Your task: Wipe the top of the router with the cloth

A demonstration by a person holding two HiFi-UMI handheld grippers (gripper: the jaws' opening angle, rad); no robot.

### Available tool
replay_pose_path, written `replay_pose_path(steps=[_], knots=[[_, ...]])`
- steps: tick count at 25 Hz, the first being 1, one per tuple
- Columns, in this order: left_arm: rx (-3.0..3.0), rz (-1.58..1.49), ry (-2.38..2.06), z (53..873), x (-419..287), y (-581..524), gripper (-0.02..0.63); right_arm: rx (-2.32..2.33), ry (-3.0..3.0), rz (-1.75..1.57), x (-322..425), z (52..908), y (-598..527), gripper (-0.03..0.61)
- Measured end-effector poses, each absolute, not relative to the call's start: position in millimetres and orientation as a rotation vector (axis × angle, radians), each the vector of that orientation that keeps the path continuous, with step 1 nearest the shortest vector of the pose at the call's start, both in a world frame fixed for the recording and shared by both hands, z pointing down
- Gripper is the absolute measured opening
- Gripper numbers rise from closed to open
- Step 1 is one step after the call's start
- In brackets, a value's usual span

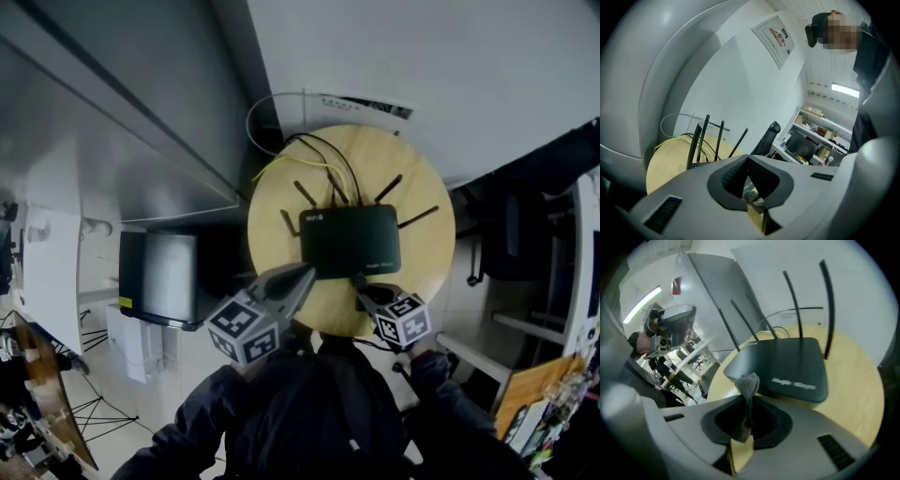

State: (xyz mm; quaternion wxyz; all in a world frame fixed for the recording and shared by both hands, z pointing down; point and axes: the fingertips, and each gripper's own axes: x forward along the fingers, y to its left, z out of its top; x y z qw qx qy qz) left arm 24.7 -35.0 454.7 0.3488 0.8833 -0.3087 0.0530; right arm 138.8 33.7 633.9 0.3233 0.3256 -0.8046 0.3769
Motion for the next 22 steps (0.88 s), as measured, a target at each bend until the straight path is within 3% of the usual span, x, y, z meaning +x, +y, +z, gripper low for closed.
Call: replay_pose_path(steps=[10, 15, 22], knots=[[2.266, 0.140, -0.855, 453.0, 14.6, -28.3, -0.006, 0.707, -2.150, 1.102, 5.1, 662.4, 38.8, 0.069], [2.256, 0.142, -0.877, 453.5, 6.8, -26.5, -0.006, 0.798, -2.078, 1.250, 27.8, 680.0, 34.3, 0.069], [2.262, 0.144, -0.857, 455.0, 13.0, -25.0, -0.006, 0.957, -2.004, 1.254, 118.4, 680.6, 23.9, 0.069]])
